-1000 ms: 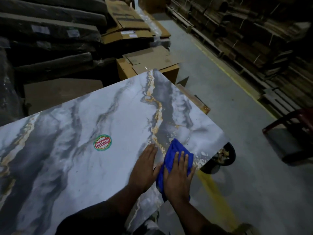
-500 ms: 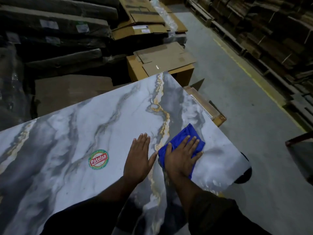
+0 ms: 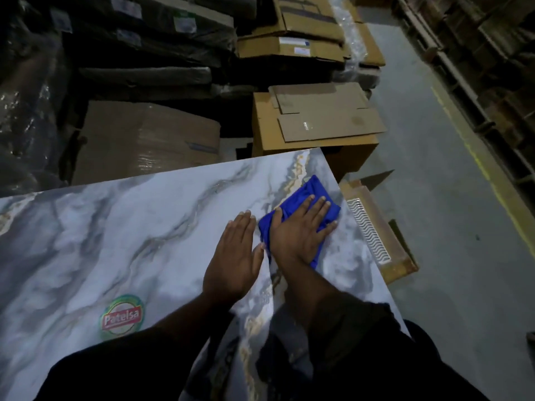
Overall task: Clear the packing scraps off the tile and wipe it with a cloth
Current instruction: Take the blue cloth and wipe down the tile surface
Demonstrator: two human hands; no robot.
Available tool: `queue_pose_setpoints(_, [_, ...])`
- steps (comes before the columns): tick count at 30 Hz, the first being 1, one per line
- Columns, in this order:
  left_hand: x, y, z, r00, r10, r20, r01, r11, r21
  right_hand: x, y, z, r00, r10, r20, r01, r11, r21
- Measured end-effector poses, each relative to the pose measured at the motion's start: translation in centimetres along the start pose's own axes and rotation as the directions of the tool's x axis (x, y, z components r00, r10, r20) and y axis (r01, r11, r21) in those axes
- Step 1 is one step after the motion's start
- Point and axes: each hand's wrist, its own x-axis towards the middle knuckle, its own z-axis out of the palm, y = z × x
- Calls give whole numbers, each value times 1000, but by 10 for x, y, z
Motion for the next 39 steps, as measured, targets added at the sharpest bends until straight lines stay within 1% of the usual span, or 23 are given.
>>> queue_pose_setpoints(3, [-3,0,-1,998,16,-69,-18,1000,-25,36,-21,-3,999,-42,12,42,999,4])
queue_pose_setpoints(6, [-3,3,-2,997,22,-72,-23,1000,0,66,-40,-3,996,-84,19,84,996,3])
queue_pose_setpoints(8, [-3,4,-3,999,14,-51,-14,1000,-5,82,-47,-3,984,-179,5,179,984,5])
queue_pose_setpoints(9, [-3,5,-4,999,3,-36,-3,1000,-14,88,-49,-2,965,-262,1,262,965,-4])
queue_pose_setpoints(11, [-2,5,-7,1000,-18,-22,18,999,-28,98,-49,-2,889,-458,10,458,889,-21])
queue_pose_setpoints(13, [-3,6,-9,999,-25,-21,25,999,-33,98,-44,-4,786,-617,32,618,786,-3])
queue_pose_setpoints(15, [-3,7,-11,999,-29,-44,27,998,-53,90,-35,-7,676,-736,38,736,676,21])
queue_pose_setpoints(17, [-4,7,-13,997,-13,-82,5,995,-99,72,-23,-11,586,-809,45,808,588,36])
queue_pose_setpoints(19, [-5,6,-14,992,49,-116,-63,990,-123,47,-8,-14,542,-838,62,836,545,70])
queue_pose_setpoints(21, [-5,5,-18,996,41,-78,-53,986,-155,19,10,-14,533,-842,81,837,539,96])
queue_pose_setpoints(23, [-5,7,-22,1000,-1,-28,-4,985,-174,-10,27,-13,538,-839,84,834,544,97])
queue_pose_setpoints(25, [-9,9,-25,1000,-13,-20,10,986,-169,-41,46,-13,556,-829,62,816,558,148])
queue_pose_setpoints(27, [-14,10,-27,999,16,-29,-20,989,-145,-71,66,-13,580,-813,58,793,579,187])
queue_pose_setpoints(29, [-21,10,-27,998,60,-26,-62,993,-97,-103,87,-12,619,-784,51,766,617,181])
queue_pose_setpoints(33, [-56,13,-24,991,126,40,-126,992,7,-174,131,-11,710,-704,10,694,701,164])
queue_pose_setpoints(34, [-67,17,-24,988,149,41,-150,989,19,-192,141,-10,742,-671,7,662,734,150])
queue_pose_setpoints(36, [-91,26,-24,979,201,31,-202,979,39,-230,160,-9,833,-553,12,549,828,112])
queue_pose_setpoints(38, [-114,39,-25,972,229,46,-232,970,67,-263,173,-12,926,-376,29,374,925,59])
queue_pose_setpoints(39, [-125,45,-25,970,235,64,-240,967,80,-275,178,-14,960,-277,32,276,961,33])
